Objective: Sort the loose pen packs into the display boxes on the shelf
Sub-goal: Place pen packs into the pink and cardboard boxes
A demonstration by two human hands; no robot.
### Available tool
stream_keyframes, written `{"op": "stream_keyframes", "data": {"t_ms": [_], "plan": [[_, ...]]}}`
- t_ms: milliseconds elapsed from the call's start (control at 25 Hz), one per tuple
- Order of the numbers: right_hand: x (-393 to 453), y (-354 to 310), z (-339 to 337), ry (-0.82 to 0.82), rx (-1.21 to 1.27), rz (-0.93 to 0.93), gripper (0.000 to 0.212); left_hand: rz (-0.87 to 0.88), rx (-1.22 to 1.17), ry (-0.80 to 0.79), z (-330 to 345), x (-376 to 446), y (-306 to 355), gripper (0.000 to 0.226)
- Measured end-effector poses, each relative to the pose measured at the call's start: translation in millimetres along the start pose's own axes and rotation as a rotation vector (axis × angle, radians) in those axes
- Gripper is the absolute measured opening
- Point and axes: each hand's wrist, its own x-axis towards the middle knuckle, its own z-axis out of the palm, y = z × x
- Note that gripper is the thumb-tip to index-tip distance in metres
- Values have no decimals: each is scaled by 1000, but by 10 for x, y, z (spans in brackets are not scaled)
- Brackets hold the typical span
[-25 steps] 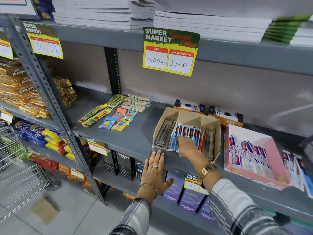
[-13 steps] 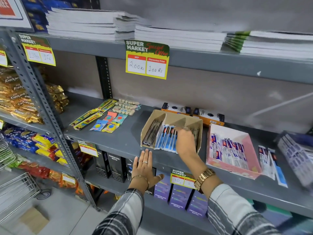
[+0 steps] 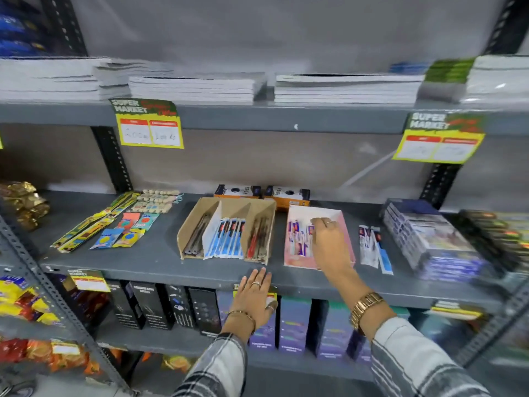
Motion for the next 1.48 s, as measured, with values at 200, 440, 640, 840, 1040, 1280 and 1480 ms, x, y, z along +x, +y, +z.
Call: {"op": "stream_keyframes", "data": {"t_ms": [200, 440, 640, 840, 1040, 1280, 1480], "plan": [[-183, 645, -104, 61, 79, 306, 36, 22, -4, 47, 144, 88, 497, 71], [-207, 1323, -78, 76, 212, 600, 23, -33, -45, 37, 166, 146, 657, 77], [-142, 1423, 99, -34, 228, 722, 31, -34, -56, 7, 91, 179, 659, 75], [-47, 1460, 172, -59, 210, 785, 33, -25, -79, -56, 72, 236, 599, 76], [26, 1457, 162, -75, 219, 808, 35, -17, -85, -80, 60, 259, 578, 79], [17, 1450, 181, -41, 267, 847, 35, -9, -83, -87, 59, 261, 568, 80], [-66, 1453, 144, 0, 342, 895, 37, -1, -95, -88, 50, 249, 558, 80]]}}
